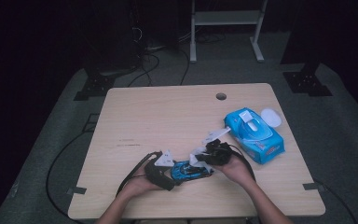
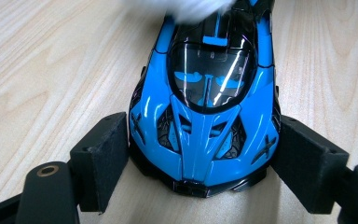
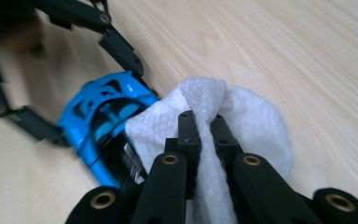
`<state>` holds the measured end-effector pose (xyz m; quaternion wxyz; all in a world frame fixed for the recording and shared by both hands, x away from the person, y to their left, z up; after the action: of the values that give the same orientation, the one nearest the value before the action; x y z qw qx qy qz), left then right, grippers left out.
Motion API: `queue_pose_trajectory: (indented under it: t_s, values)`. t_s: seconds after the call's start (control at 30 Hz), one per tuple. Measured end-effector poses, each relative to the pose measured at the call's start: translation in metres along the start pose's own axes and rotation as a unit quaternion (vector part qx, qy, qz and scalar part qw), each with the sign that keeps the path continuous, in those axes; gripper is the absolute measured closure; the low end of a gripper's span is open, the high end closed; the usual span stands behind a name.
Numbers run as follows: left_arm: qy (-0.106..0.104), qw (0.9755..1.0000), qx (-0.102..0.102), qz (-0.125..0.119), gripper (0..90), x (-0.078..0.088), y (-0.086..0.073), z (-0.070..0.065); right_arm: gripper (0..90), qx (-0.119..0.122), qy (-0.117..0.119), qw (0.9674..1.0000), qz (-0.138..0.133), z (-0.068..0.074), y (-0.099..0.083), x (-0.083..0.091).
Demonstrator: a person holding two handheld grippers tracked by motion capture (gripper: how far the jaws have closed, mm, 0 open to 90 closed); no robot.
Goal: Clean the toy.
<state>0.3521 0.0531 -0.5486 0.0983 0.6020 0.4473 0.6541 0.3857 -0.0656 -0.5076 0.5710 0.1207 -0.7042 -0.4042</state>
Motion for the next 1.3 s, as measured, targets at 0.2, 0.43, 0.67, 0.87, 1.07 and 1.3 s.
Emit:
queue_pose_trajectory:
  t_s: [0.2,0.43,0.67,0.87,1.07,1.3]
  values:
    - [-0.012,0.9998,0.015,0.003,16.4,0.0,0.0,0.002,85.5,-0.016,0.018,0.9991,-0.036,0.016,-0.02,0.031]
    - [-0.05,0.997,0.059,-0.003,11.6,0.004,0.004,0.003,85.4,-0.017,0.025,0.9993,-0.021,0.019,-0.035,0.018]
    - [-0.083,0.992,0.095,-0.009,15.3,0.009,0.007,0.004,85.4,-0.013,0.019,0.9994,-0.025,0.021,-0.036,0.018]
    - [-0.098,0.9881,0.118,-0.01,18.9,0.011,0.007,0.005,85.2,-0.009,0.017,0.9994,-0.029,0.021,-0.034,0.021]
    - [-0.097,0.9866,0.131,-0.004,21.3,0.011,0.005,0.008,85.1,-0.029,-0.017,0.9984,-0.045,0.001,-0.037,0.043]
    - [-0.1,0.9851,0.14,-0.006,23.3,0.011,0.005,0.008,83.3,-0.05,-0.01,0.9984,-0.027,-0.008,-0.05,0.041]
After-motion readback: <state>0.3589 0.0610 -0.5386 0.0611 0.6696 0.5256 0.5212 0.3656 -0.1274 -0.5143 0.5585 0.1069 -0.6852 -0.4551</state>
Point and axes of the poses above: each handheld gripper's, and its own axes: x roughly backward along the jaws, y roughly out of its top, z roughly to its left, the point moved 10 cm from there along -x, roughly forward along the jaws, and after that the axes turned 11 degrees about x, right-handed, at the moved point
